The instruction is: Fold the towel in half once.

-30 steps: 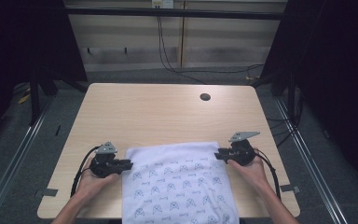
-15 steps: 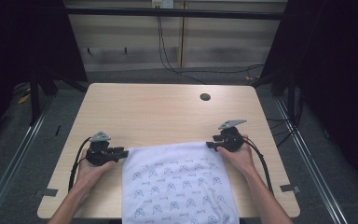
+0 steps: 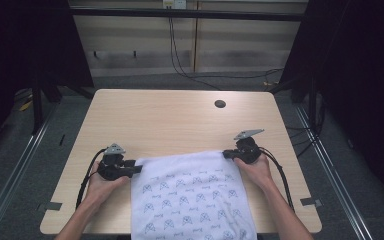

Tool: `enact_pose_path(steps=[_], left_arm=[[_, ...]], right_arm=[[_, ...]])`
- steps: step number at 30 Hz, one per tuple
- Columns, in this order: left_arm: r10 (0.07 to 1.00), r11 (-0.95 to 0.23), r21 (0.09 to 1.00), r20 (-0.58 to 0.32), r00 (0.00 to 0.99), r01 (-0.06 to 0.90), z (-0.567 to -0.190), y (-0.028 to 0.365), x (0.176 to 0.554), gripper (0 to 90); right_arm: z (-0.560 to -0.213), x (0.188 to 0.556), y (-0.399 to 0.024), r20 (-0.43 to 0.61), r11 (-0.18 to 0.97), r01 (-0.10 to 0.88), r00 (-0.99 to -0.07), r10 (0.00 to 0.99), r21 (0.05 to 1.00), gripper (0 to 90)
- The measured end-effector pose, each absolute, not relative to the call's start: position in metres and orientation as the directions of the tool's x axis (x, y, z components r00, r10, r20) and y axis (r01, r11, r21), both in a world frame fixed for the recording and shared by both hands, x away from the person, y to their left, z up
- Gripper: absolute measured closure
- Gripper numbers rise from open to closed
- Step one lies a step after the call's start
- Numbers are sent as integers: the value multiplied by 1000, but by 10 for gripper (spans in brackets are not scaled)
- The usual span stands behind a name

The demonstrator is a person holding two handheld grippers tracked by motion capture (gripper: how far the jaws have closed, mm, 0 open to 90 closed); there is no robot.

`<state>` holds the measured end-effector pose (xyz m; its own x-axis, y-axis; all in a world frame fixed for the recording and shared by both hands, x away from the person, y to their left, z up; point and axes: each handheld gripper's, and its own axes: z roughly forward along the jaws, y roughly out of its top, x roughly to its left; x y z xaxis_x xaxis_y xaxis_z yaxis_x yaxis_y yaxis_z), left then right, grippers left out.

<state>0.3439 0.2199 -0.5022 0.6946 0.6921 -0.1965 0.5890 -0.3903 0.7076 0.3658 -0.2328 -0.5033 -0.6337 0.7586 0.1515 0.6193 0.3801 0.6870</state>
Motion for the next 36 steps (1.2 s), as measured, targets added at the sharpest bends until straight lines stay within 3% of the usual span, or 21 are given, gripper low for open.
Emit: enact_pose_path(steps=[1, 2, 4, 11, 18, 23, 28, 36], left_arm=[[682, -400, 710, -191, 706, 580, -503, 220, 344, 774], [672, -409, 710, -191, 716, 573, -503, 219, 344, 774], [659, -400, 708, -219, 719, 582, -504, 220, 345, 867], [657, -342, 732, -262, 707, 590, -498, 228, 351, 872], [659, -267, 804, -250, 710, 531, -463, 219, 375, 873], [656, -164, 835, -305, 690, 525, -442, 221, 395, 873], [673, -135, 871, -270, 689, 473, -407, 217, 409, 874], [683, -115, 907, -223, 696, 404, -352, 211, 429, 874]], right_arm=[[-503, 367, -234, 167, 370, 627, -630, 758, 685, 864], [-503, 367, -234, 167, 370, 627, -630, 758, 685, 864], [-502, 366, -237, 198, 347, 641, -622, 758, 685, 865], [-485, 363, -245, 246, 289, 624, -628, 738, 727, 866], [-443, 369, -257, 208, 250, 560, -629, 749, 790, 869], [-418, 380, -264, 197, 223, 538, -615, 764, 813, 869], [-387, 394, -268, 185, 169, 482, -603, 776, 860, 871], [-335, 414, -267, 124, 199, 451, -591, 797, 870, 873]])
